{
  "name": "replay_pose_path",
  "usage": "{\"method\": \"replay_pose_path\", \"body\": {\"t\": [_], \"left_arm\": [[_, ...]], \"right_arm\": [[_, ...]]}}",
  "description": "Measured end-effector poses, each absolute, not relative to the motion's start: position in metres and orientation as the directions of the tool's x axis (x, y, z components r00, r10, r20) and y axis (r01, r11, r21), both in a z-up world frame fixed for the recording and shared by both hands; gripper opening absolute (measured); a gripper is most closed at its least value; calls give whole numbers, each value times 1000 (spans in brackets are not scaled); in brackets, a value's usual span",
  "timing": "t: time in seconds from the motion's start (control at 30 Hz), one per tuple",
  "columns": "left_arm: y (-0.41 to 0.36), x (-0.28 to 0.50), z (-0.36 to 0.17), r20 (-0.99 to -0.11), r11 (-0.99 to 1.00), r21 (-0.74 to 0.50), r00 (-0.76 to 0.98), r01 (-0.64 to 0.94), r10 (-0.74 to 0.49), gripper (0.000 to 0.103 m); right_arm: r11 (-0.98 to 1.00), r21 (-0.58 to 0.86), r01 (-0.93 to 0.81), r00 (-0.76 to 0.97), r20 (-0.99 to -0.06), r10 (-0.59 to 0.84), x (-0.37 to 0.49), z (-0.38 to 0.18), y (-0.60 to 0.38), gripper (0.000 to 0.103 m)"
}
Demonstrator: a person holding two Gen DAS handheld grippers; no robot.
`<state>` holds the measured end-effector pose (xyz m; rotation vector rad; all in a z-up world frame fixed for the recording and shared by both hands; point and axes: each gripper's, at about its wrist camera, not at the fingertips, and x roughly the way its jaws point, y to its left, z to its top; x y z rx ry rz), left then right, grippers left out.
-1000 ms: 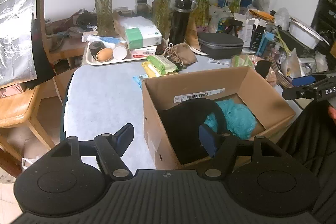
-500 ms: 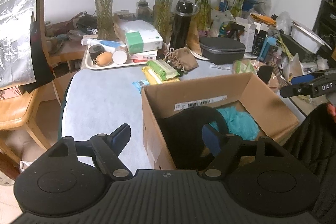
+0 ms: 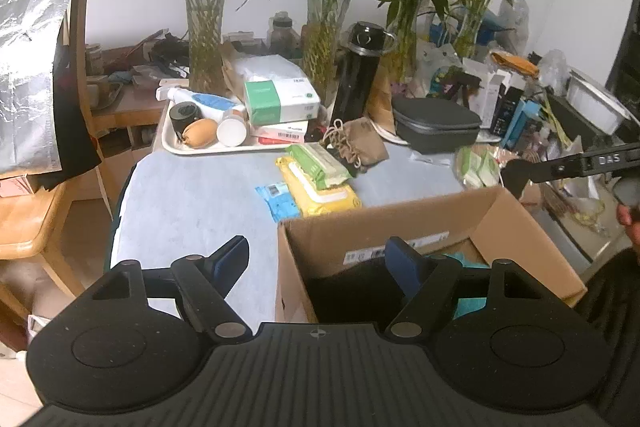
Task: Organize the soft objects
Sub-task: 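Move the right gripper to the black-and-blue packet and close on it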
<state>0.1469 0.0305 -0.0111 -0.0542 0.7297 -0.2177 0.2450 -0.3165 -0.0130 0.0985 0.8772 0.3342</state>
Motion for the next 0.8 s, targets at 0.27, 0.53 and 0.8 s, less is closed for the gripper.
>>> {"method": "replay_pose_path", "body": {"t": [0.27, 0.53, 0.8], "left_arm": [[36, 158, -13, -630, 971, -167, 738, 174, -241, 75], [36, 170, -19, -623, 970, -175, 744, 170, -243, 75], [39, 178, -24, -625, 965, -188, 736, 181, -260, 75]], "right_arm": [[952, 271, -142, 584, -754, 302, 285, -38, -333, 103], [953, 290, -82, 525, -801, 289, 319, -76, -335, 103], [936, 344, -70, 425, -839, 340, 352, -111, -329, 102]]}}
